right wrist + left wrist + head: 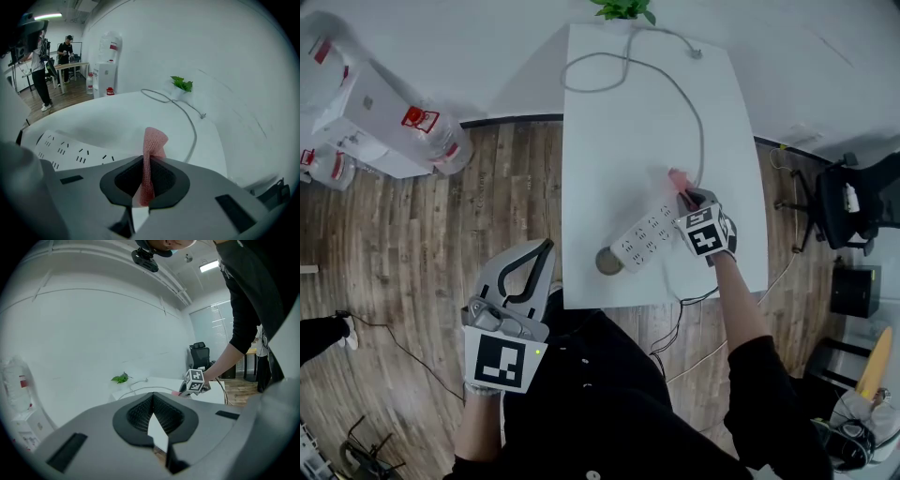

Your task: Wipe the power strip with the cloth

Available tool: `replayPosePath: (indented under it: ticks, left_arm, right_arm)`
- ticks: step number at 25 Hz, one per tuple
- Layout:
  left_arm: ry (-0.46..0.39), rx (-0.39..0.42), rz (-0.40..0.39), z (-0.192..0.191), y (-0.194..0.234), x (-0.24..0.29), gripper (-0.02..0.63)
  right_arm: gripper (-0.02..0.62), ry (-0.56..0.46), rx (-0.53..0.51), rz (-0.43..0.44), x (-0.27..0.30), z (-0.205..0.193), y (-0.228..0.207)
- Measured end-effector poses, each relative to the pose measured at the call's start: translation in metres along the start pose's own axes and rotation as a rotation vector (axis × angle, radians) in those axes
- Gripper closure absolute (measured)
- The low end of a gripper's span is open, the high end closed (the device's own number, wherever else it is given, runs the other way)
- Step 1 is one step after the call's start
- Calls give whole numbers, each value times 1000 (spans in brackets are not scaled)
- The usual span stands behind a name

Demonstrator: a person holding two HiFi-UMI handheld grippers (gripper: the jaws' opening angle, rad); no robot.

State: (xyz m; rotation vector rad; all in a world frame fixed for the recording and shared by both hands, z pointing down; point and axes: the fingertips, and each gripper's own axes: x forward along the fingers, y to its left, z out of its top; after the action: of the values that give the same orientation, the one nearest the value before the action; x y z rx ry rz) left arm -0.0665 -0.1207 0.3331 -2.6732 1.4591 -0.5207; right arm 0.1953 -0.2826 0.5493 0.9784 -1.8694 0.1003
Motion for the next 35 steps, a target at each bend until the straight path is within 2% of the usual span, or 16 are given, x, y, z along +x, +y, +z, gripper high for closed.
replayPosePath:
  ticks: [16, 31, 35]
  left_arm:
    - [-18, 4, -22, 5, -7, 5, 594]
    - [-21, -5, -32, 6, -15, 5, 594]
    - [-28, 2, -35, 6, -13, 3, 594]
  right_arm:
    - [545, -38, 21, 55, -6, 8, 26]
    - [545, -114, 41, 153, -22, 22, 92]
    - [545, -130, 12, 196, -31, 28, 120]
